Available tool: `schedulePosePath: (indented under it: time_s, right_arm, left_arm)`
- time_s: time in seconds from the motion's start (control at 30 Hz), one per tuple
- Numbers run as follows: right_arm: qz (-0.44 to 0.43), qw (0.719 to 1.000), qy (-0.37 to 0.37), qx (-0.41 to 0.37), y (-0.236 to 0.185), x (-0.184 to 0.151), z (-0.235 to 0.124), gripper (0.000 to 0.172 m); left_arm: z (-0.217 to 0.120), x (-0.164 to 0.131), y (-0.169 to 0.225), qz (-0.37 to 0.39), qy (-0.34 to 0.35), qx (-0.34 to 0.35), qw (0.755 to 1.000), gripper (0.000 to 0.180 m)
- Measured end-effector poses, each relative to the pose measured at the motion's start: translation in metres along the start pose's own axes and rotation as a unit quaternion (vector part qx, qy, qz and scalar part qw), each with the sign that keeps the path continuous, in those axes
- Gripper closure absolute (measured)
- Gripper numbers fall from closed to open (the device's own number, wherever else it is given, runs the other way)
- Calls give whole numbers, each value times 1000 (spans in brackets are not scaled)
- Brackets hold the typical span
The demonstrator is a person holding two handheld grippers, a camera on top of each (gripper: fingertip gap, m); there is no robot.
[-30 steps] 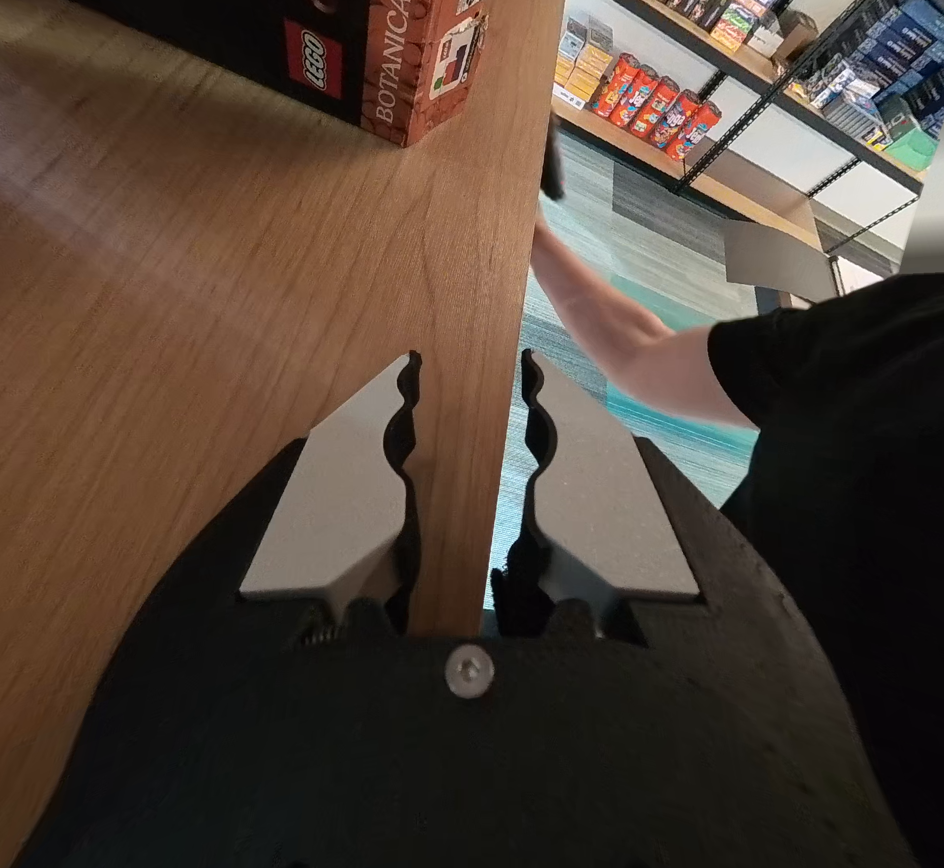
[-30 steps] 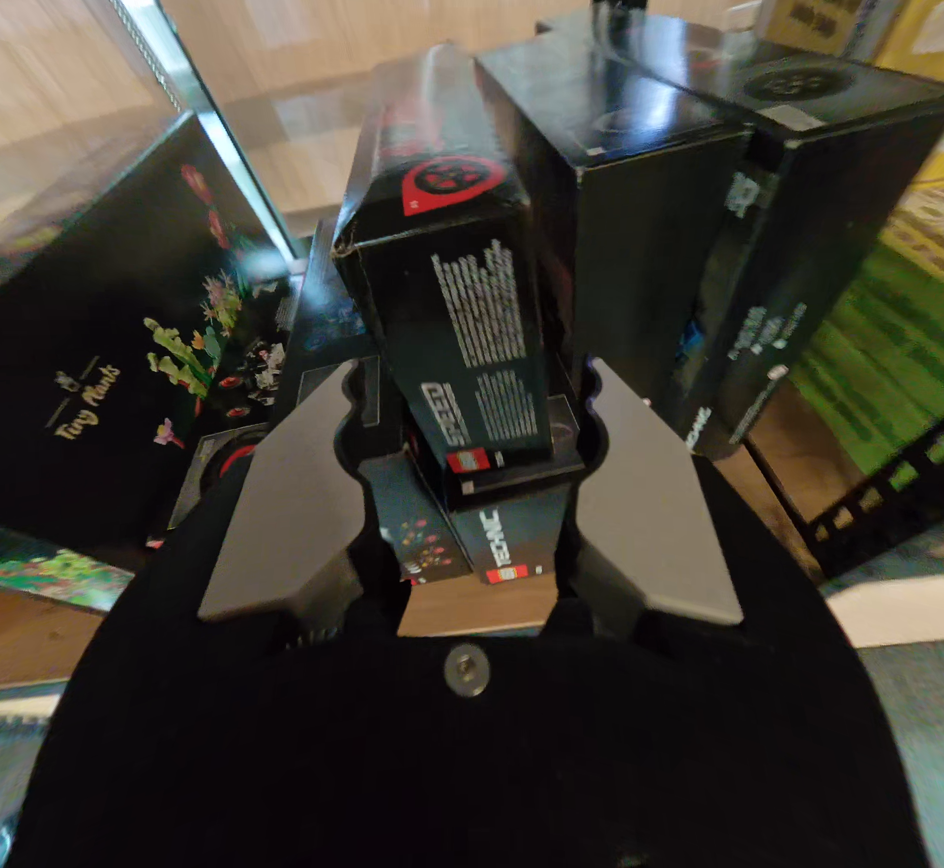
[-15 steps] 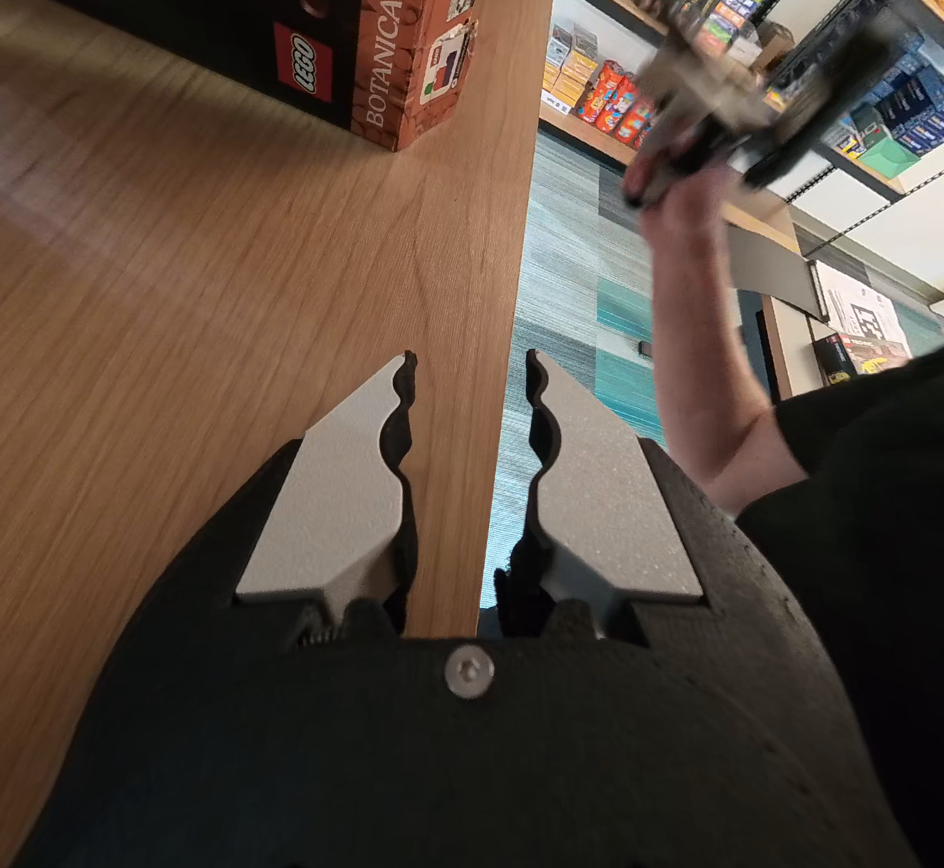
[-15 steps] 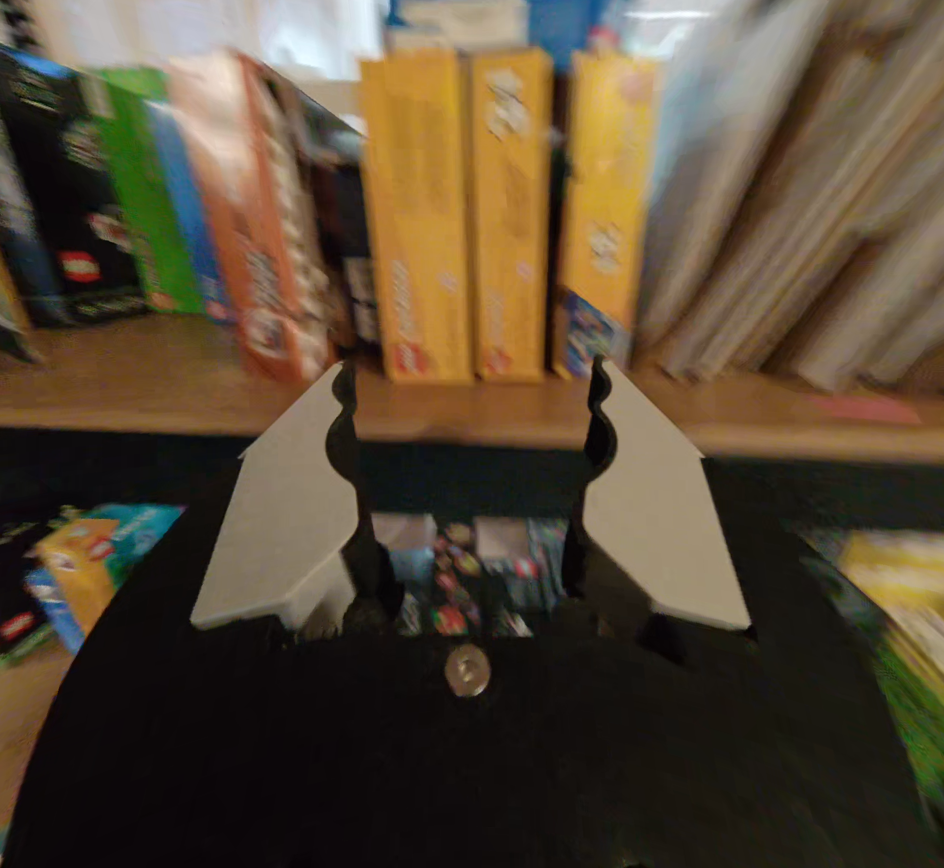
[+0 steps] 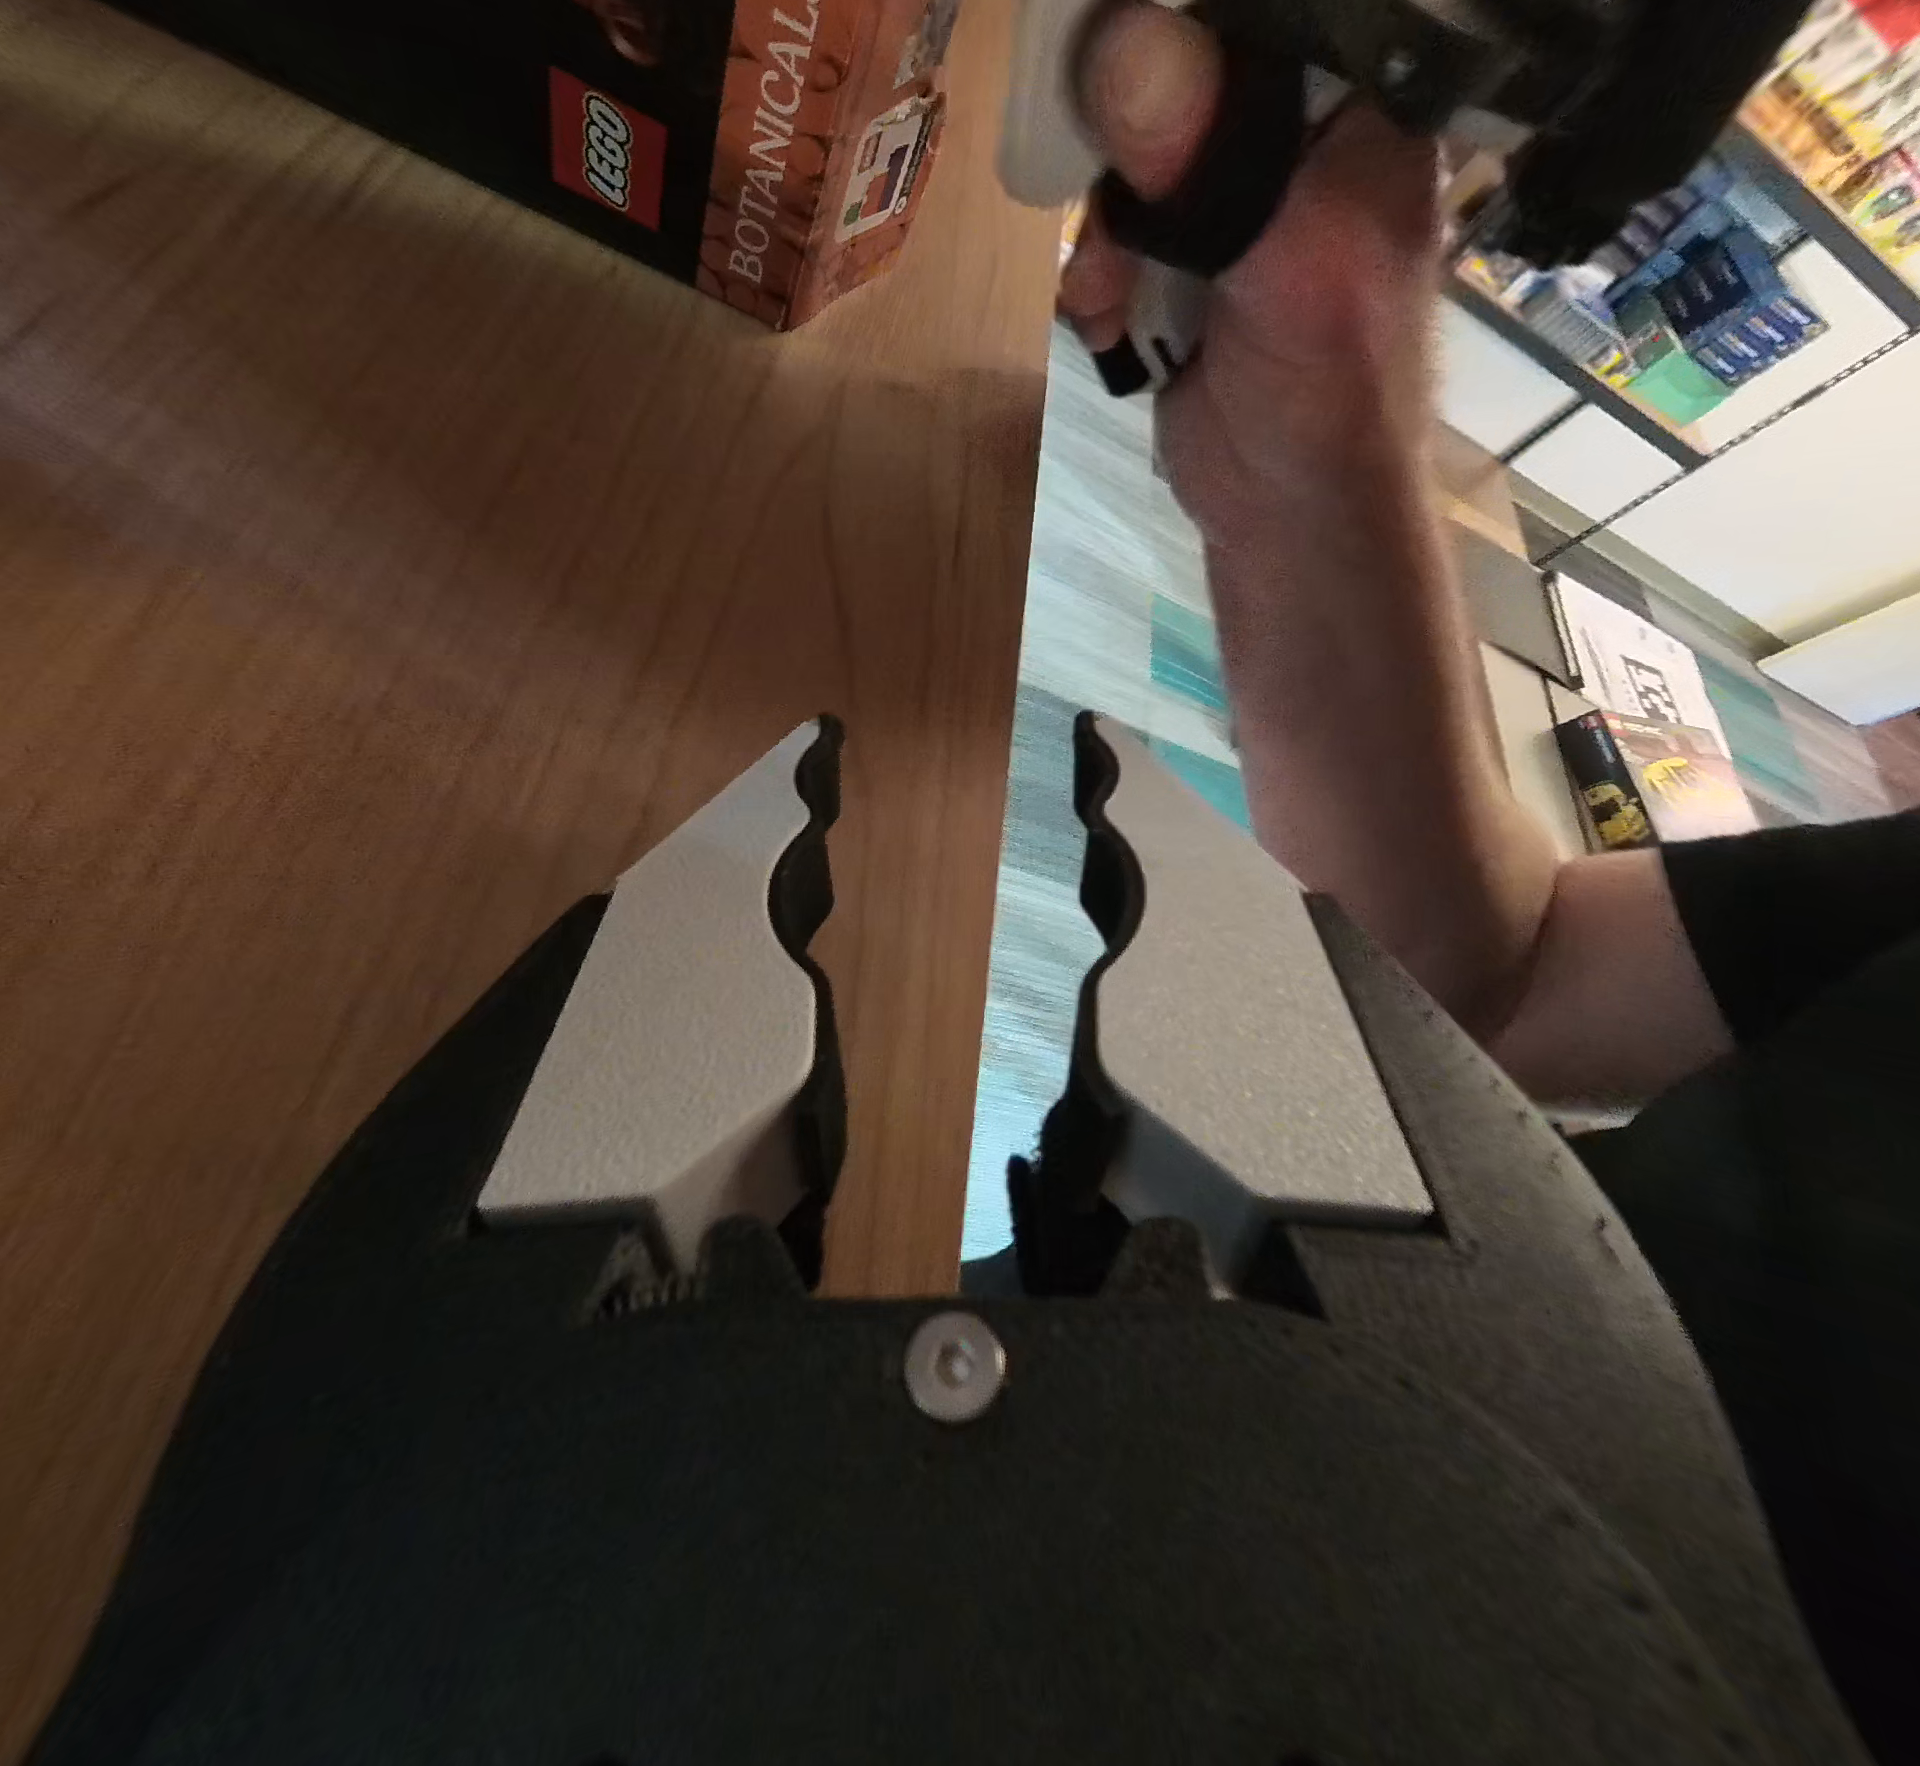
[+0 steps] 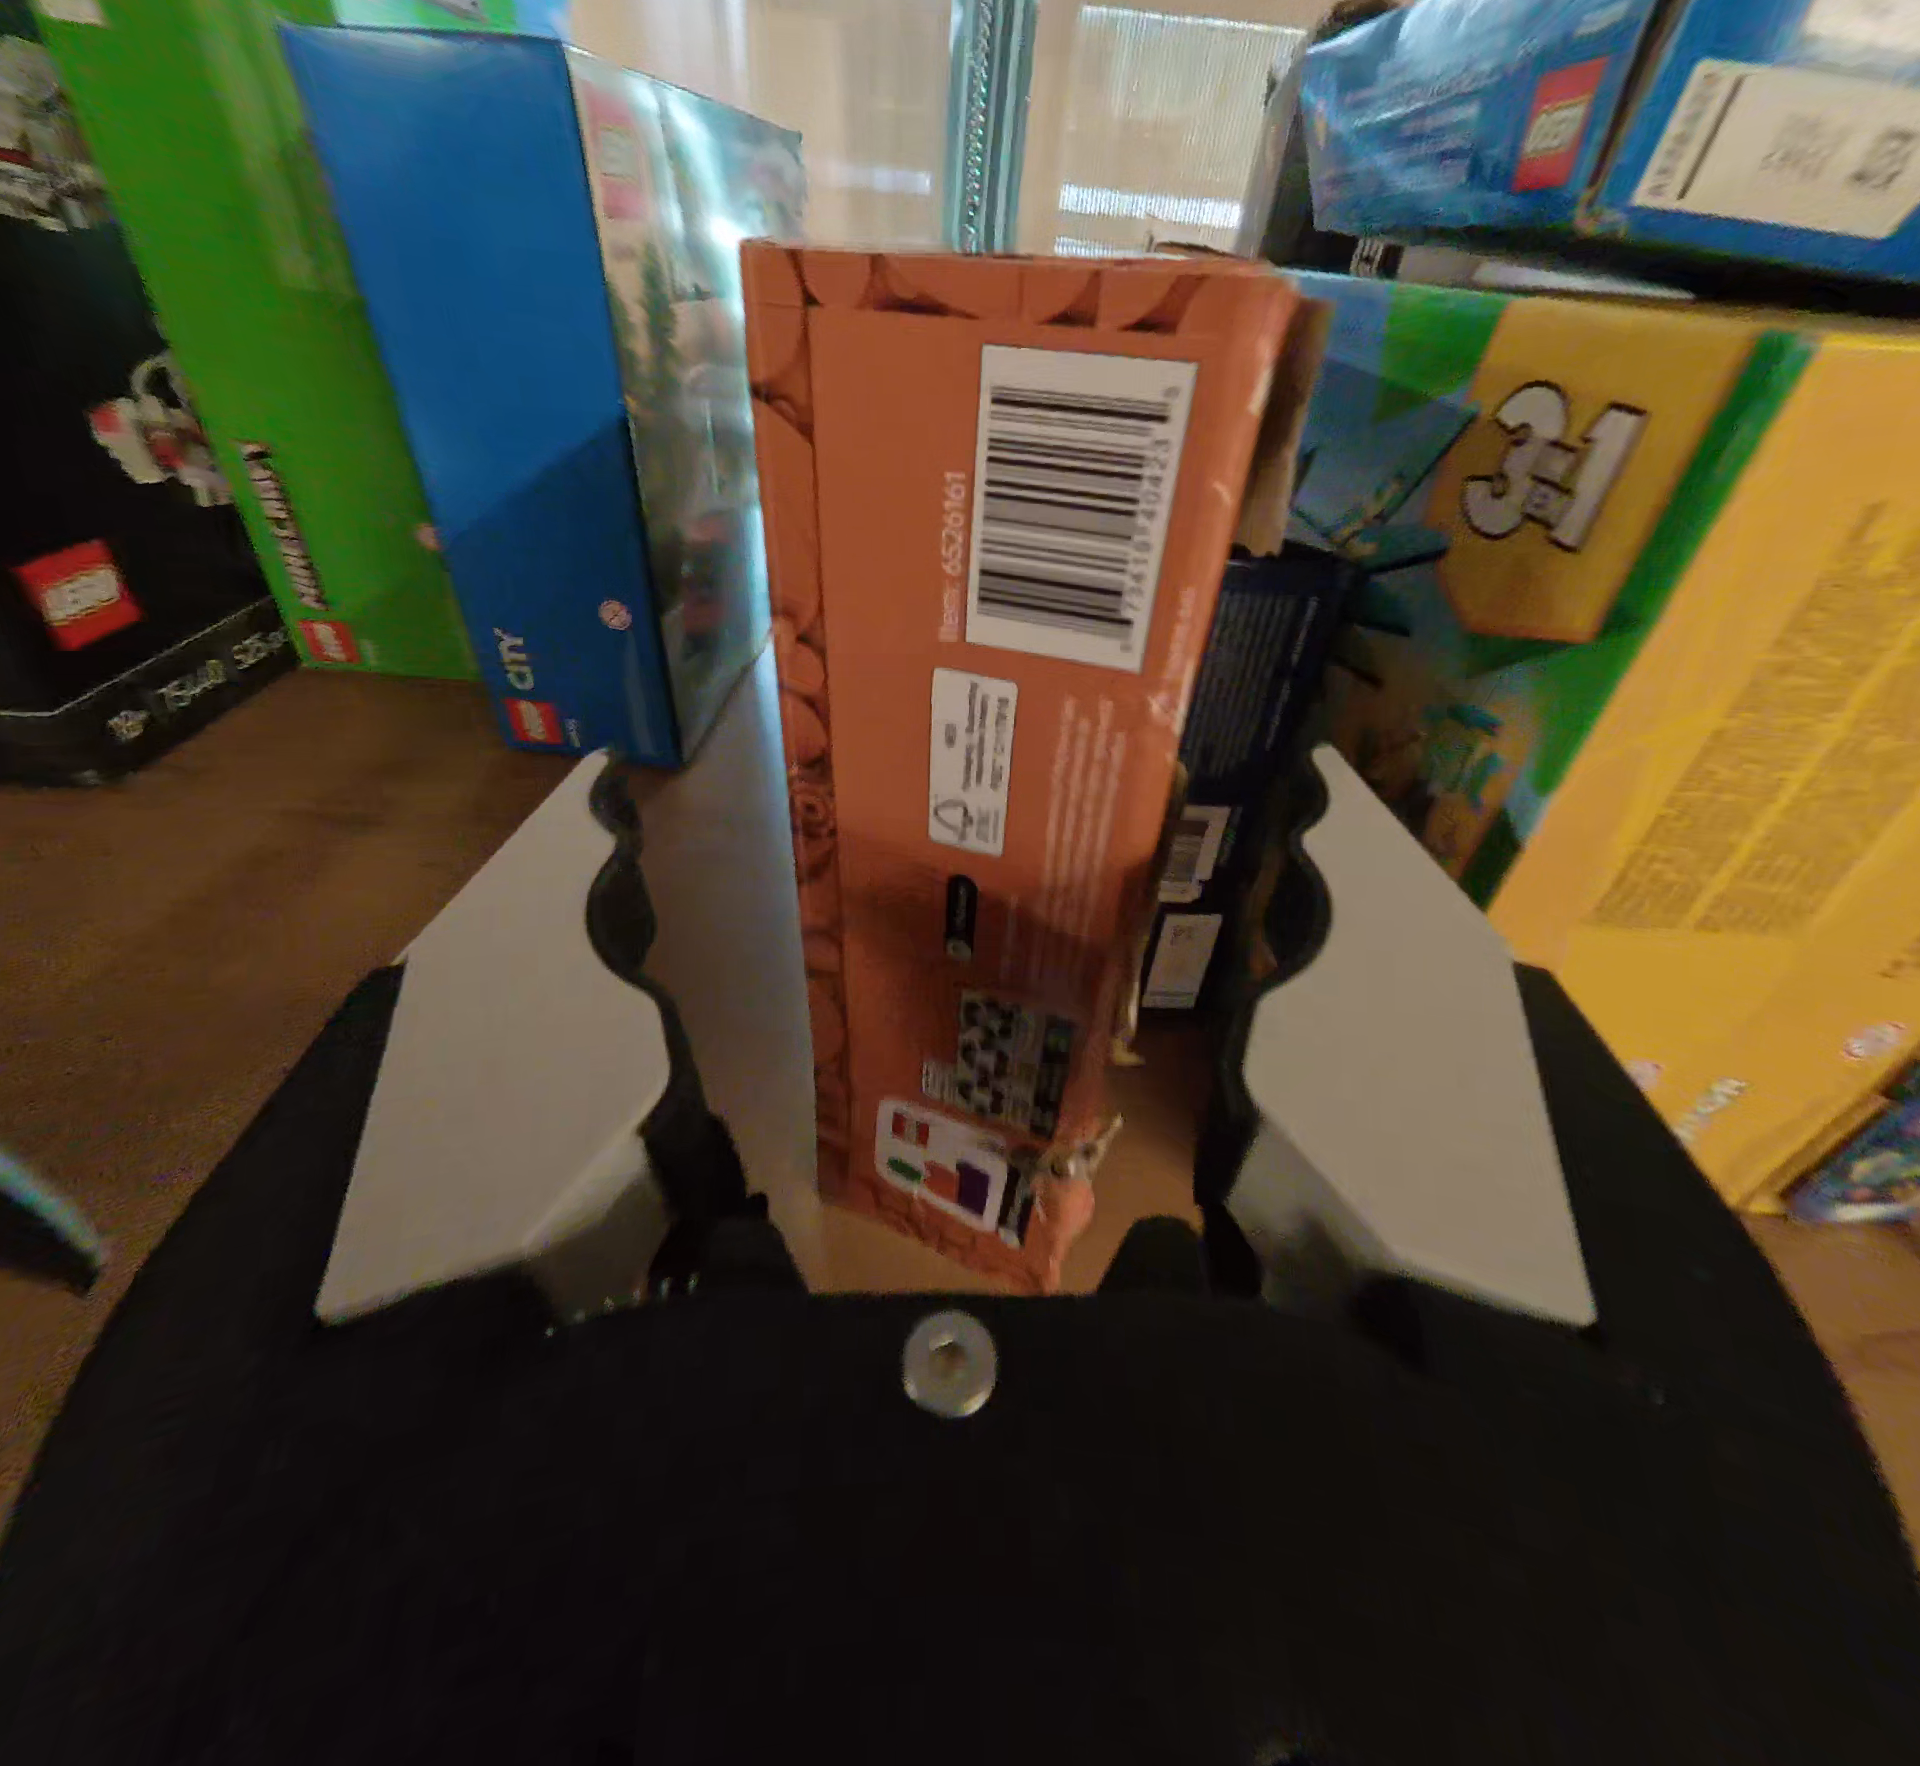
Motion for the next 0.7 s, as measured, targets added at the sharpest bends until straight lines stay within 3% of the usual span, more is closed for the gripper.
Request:
schedulePosePath:
  time_s: [0.03, 0.13, 0.17, 0.33, 0.6, 0.7]
  right_arm:
    - [2, 1000, -7, 0, 1, -1, 8, 56]
    - [-9, 999, -42, 1, 5, -9, 31, 88]
    - [0, 999, -34, 16, 5, -9, 34, 90]
    - [28, 997, -44, 49, 6, -9, 23, 96]
    - [57, 988, -20, 145, 8, -10, -49, 98]
    - [63, 979, -15, 195, 11, -11, -71, 98]
  left_arm:
    - [0, 0, 0, -2, 1, -5, 1000, 137]
    - [-2, 0, 1, -5, 4, -21, 1000, 137]
    - [-2, 1, 1, -6, 5, -27, 1000, 137]
    - [-6, 2, 1, -14, 14, -58, 998, 136]
    - [-15, 5, 4, -12, 47, -95, 994, 127]
    - [-23, 11, 2, -12, 97, -92, 991, 118]
Point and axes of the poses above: each gripper's, where its closed fingertips meet, z out along the fingers, x out of its top, y = z × x across the jaws, the point moved 7 cm from there along -z, back along the fingers, and after that the axes turned 9 degrees about x, right-handed, at the moved point
